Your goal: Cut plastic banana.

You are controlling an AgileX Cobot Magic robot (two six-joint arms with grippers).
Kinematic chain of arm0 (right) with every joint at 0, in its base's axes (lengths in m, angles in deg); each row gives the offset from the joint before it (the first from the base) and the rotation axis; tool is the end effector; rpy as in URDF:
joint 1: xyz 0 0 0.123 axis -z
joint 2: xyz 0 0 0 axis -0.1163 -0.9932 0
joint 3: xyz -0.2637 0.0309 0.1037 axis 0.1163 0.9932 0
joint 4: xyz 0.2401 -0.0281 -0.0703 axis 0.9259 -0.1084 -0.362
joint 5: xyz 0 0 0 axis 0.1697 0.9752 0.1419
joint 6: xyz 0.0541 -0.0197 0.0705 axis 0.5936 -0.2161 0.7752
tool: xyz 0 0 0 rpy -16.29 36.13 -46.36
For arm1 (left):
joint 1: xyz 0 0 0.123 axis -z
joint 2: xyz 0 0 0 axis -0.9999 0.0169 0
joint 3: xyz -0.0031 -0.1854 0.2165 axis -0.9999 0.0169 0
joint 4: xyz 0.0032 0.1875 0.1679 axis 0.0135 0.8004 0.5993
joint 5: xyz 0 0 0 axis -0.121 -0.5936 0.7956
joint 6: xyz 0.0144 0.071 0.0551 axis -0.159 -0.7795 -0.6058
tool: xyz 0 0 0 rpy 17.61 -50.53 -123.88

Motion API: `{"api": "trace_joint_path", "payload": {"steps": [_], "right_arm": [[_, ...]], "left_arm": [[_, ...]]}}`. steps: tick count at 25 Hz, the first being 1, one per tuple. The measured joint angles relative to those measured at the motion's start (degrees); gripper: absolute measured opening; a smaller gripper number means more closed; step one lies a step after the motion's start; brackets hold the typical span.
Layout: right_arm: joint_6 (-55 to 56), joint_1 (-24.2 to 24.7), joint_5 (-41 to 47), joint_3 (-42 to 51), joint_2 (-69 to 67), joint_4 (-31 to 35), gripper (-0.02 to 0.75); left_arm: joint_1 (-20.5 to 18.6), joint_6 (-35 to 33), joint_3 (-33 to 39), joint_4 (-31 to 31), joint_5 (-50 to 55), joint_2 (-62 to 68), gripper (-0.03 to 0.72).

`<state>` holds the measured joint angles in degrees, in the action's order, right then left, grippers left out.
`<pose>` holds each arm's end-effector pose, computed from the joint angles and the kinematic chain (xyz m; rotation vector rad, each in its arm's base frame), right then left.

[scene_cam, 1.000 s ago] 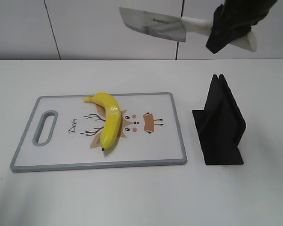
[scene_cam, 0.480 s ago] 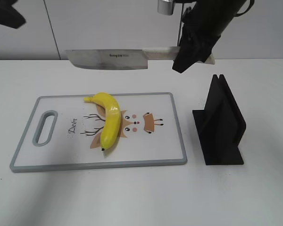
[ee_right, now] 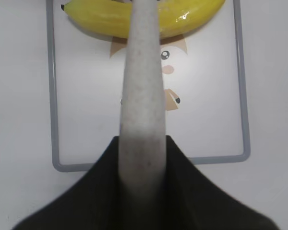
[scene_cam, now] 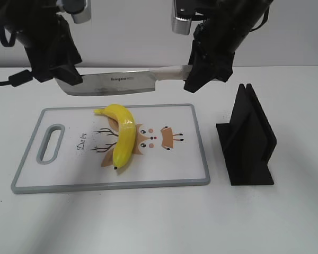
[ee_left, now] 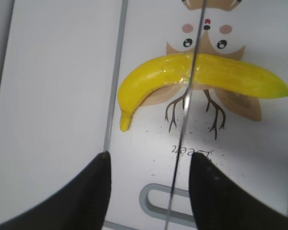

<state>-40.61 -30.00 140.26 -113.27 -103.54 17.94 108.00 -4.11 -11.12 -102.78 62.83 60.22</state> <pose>0.3823 0.2059 0.2479 -1.9363 1.9397 0.4453 0.3537 -0.1474 0.2801 1.8824 1.8470 -0.0802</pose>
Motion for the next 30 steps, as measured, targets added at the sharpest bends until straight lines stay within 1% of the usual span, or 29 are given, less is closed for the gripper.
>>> {"api": "trace_joint_path", "payload": {"steps": [3,4,5,6,7,8,9,10,12,18,20,23,25,30], "right_arm": [[-0.18,0.00,-0.75,0.00,-0.88,1.50,0.169],[-0.18,0.00,-1.16,0.00,-1.01,1.85,0.169],[-0.23,0.00,-1.53,0.00,-1.09,2.03,0.169],[-0.23,0.00,-1.67,0.00,-1.09,2.03,0.169],[-0.23,0.00,-1.88,0.00,-1.09,2.08,0.169],[-0.23,0.00,-2.10,0.00,-1.09,2.08,0.169],[-0.32,0.04,-2.54,0.00,-1.11,1.95,0.169],[-0.75,0.04,-2.82,0.00,-1.11,1.75,0.169],[-1.21,0.04,-3.14,-0.18,-1.30,1.01,0.169],[-0.92,0.04,-3.18,-0.50,-4.39,-1.07,0.170],[0.14,0.04,-4.34,-0.50,-6.96,-2.22,0.171],[1.27,0.12,-6.98,-0.50,-12.09,-3.68,0.179],[1.89,0.16,-7.14,-0.50,-15.37,-4.14,0.188],[4.52,0.37,-6.93,-0.89,-17.47,-4.81,0.204]], "left_arm": [[0.00,-0.05,0.00,0.00,-0.18,1.73,0.478],[0.00,-0.05,0.00,0.00,-0.22,2.23,0.448],[0.00,-0.05,0.00,0.00,-0.22,2.53,0.387],[0.00,-0.05,0.00,0.00,-0.22,2.79,0.308],[0.00,-0.05,0.00,0.00,-0.24,2.86,0.191],[0.00,-0.05,0.00,0.00,-0.37,2.85,0.098],[0.00,-0.13,0.00,0.00,-0.42,2.85,0.052],[0.05,-0.36,0.00,0.00,-0.31,2.85,0.022],[0.05,-0.71,0.00,-0.13,-0.36,2.85,-0.001],[0.11,-0.90,0.00,-2.13,-1.20,5.95,-0.014],[0.53,-0.73,0.66,-2.13,-3.64,8.30,-0.015],[1.25,-0.73,3.04,-2.08,-10.77,12.77,-0.014],[1.76,-0.79,3.99,-2.30,-13.33,15.32,-0.014],[2.09,-1.24,3.99,-2.30,-14.13,16.03,-0.013]]}}
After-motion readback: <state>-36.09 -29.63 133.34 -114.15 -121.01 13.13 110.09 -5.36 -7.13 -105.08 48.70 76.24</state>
